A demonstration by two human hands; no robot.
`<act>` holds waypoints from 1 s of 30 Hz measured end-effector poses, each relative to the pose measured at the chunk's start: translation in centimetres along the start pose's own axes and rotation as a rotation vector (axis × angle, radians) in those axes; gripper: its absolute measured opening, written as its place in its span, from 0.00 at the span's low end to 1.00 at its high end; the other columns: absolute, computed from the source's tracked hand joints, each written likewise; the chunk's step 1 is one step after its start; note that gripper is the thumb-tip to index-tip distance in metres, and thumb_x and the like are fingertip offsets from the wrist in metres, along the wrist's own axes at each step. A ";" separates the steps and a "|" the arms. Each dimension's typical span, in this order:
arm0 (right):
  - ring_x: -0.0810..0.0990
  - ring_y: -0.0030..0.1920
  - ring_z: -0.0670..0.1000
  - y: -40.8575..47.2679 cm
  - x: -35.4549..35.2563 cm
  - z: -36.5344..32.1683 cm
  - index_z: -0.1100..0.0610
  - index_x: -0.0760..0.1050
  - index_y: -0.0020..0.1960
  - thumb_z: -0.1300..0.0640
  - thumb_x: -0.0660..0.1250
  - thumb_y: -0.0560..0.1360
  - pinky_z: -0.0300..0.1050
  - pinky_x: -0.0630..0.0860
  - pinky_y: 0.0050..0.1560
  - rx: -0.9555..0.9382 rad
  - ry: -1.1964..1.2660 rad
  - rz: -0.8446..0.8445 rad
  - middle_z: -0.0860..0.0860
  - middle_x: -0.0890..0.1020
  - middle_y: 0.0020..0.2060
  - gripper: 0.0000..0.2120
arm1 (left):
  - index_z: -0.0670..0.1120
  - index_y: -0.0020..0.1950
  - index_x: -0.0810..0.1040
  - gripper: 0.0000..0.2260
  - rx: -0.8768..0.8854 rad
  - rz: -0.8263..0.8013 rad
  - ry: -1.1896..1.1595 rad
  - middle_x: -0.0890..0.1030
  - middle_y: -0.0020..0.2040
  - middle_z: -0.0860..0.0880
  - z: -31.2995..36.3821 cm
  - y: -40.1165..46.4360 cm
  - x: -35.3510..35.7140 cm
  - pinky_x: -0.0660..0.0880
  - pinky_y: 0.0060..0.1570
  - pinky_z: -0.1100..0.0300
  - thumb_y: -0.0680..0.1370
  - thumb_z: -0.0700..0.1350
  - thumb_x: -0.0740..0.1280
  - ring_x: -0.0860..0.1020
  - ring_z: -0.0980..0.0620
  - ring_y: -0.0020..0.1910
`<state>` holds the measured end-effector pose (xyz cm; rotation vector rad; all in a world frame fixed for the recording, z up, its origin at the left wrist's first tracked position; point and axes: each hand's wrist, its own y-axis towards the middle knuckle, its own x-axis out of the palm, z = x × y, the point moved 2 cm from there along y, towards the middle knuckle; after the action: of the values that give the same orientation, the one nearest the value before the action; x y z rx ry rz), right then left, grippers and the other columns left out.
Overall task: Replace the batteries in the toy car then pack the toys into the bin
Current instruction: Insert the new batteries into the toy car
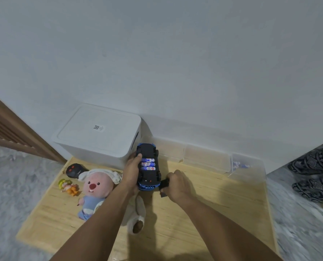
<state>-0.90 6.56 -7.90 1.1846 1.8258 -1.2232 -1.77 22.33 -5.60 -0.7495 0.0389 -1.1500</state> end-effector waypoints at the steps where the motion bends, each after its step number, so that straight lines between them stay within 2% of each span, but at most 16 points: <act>1: 0.76 0.53 0.56 0.0 -0.1 -0.1 0.57 0.79 0.54 0.55 0.73 0.71 0.45 0.72 0.44 -0.009 0.043 0.008 0.53 0.76 0.53 0.14 | 0.46 0.60 0.76 0.11 -0.019 0.005 -0.014 0.84 0.45 0.41 0.0 -0.2 0.0 0.81 0.42 0.47 0.82 0.48 0.59 0.83 0.41 0.42; 3: 0.79 0.51 0.56 0.2 -0.5 0.1 0.56 0.80 0.51 0.57 0.70 0.73 0.44 0.74 0.45 -0.013 0.181 0.017 0.54 0.80 0.50 0.08 | 0.45 0.59 0.77 0.14 -0.046 -0.005 -0.041 0.84 0.45 0.41 -0.2 -0.5 0.0 0.81 0.39 0.49 0.82 0.51 0.58 0.83 0.41 0.41; 5: 0.80 0.49 0.54 0.4 -1.5 0.5 0.55 0.80 0.49 0.58 0.69 0.74 0.42 0.74 0.45 0.048 0.384 0.023 0.53 0.82 0.46 0.04 | 0.43 0.61 0.77 0.17 -0.069 0.000 -0.047 0.84 0.47 0.39 -0.4 -0.5 -0.1 0.81 0.42 0.48 0.82 0.53 0.58 0.82 0.40 0.43; 7: 0.80 0.48 0.54 0.7 -2.7 1.1 0.53 0.79 0.45 0.58 0.69 0.75 0.48 0.79 0.47 0.111 0.555 0.028 0.52 0.81 0.45 0.01 | 0.42 0.63 0.76 0.18 -0.081 0.009 -0.051 0.83 0.49 0.39 -0.5 -0.7 -0.1 0.81 0.46 0.47 0.82 0.54 0.58 0.82 0.39 0.45; 9: 0.81 0.50 0.57 0.7 -4.1 1.9 0.52 0.77 0.42 0.57 0.68 0.76 0.56 0.82 0.48 0.171 0.695 0.020 0.54 0.81 0.46 0.04 | 0.41 0.64 0.76 0.20 -0.075 -0.015 -0.054 0.83 0.48 0.38 -0.5 -1.2 0.2 0.81 0.41 0.49 0.82 0.54 0.57 0.82 0.40 0.43; 11: 0.80 0.52 0.60 0.2 -5.7 2.1 0.53 0.75 0.44 0.58 0.67 0.77 0.54 0.83 0.41 0.210 0.857 -0.012 0.57 0.79 0.51 0.04 | 0.39 0.64 0.75 0.21 -0.072 -0.044 -0.059 0.82 0.46 0.38 -0.4 -1.9 0.8 0.81 0.34 0.51 0.82 0.53 0.55 0.82 0.42 0.38; 13: 0.80 0.53 0.63 -0.6 -7.1 2.1 0.56 0.75 0.49 0.59 0.65 0.79 0.44 0.80 0.28 0.199 0.953 -0.070 0.59 0.78 0.53 0.01 | 0.39 0.65 0.74 0.20 -0.070 -0.057 -0.056 0.81 0.46 0.38 -0.5 -2.8 1.4 0.80 0.32 0.52 0.83 0.52 0.56 0.82 0.43 0.37; 15: 0.81 0.53 0.63 -1.2 -8.3 2.0 0.57 0.75 0.52 0.60 0.64 0.79 0.41 0.78 0.26 0.168 0.997 -0.092 0.60 0.79 0.54 0.03 | 0.40 0.67 0.73 0.21 -0.069 -0.069 -0.043 0.81 0.49 0.38 -0.8 -3.2 2.0 0.80 0.35 0.51 0.82 0.53 0.57 0.82 0.41 0.40; 18: 0.81 0.53 0.63 -1.8 -9.4 2.1 0.57 0.76 0.52 0.67 0.65 0.77 0.50 0.83 0.36 0.107 1.066 -0.087 0.62 0.78 0.54 0.08 | 0.39 0.66 0.74 0.22 -0.091 -0.080 0.002 0.81 0.49 0.38 -1.2 -4.3 2.9 0.80 0.36 0.51 0.81 0.55 0.57 0.81 0.40 0.42; 19: 0.81 0.52 0.62 -2.1 -9.7 2.1 0.58 0.77 0.54 0.70 0.65 0.76 0.50 0.83 0.38 0.080 1.063 -0.092 0.62 0.78 0.54 0.11 | 0.39 0.65 0.75 0.22 -0.100 -0.086 0.011 0.81 0.49 0.38 -1.5 -4.5 3.2 0.80 0.37 0.51 0.81 0.55 0.57 0.82 0.40 0.43; 22: 0.82 0.45 0.58 -3.0 -10.8 2.4 0.61 0.75 0.58 0.72 0.68 0.73 0.46 0.83 0.35 0.027 1.022 -0.072 0.59 0.79 0.46 0.16 | 0.40 0.64 0.77 0.23 -0.119 -0.075 0.035 0.81 0.52 0.37 -2.1 -5.2 4.1 0.80 0.42 0.49 0.80 0.56 0.60 0.82 0.39 0.45; 26: 0.82 0.43 0.58 -3.7 -11.7 2.9 0.59 0.76 0.48 0.70 0.72 0.70 0.45 0.82 0.34 -0.028 0.935 0.011 0.62 0.80 0.46 0.11 | 0.40 0.60 0.80 0.22 -0.157 -0.115 0.046 0.82 0.51 0.39 -2.9 -6.0 5.5 0.80 0.42 0.51 0.79 0.57 0.61 0.82 0.40 0.43; 28: 0.82 0.41 0.56 -4.1 -11.9 3.0 0.57 0.78 0.47 0.69 0.71 0.71 0.46 0.82 0.35 -0.091 0.867 0.026 0.59 0.80 0.44 0.10 | 0.39 0.58 0.81 0.24 -0.187 -0.155 0.053 0.83 0.47 0.40 -3.3 -6.4 6.2 0.80 0.40 0.53 0.78 0.58 0.62 0.82 0.41 0.40; 30: 0.80 0.39 0.52 -4.7 -12.1 3.2 0.56 0.80 0.48 0.69 0.70 0.72 0.45 0.82 0.36 -0.145 0.823 0.040 0.53 0.78 0.40 0.10 | 0.38 0.59 0.80 0.26 -0.215 -0.182 0.052 0.82 0.48 0.40 -3.6 -6.7 6.7 0.80 0.41 0.52 0.77 0.59 0.62 0.82 0.41 0.40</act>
<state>-0.41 -1.12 2.97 1.7870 2.3841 -0.5767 -5.73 13.57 -2.39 -0.9274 0.1424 -1.3532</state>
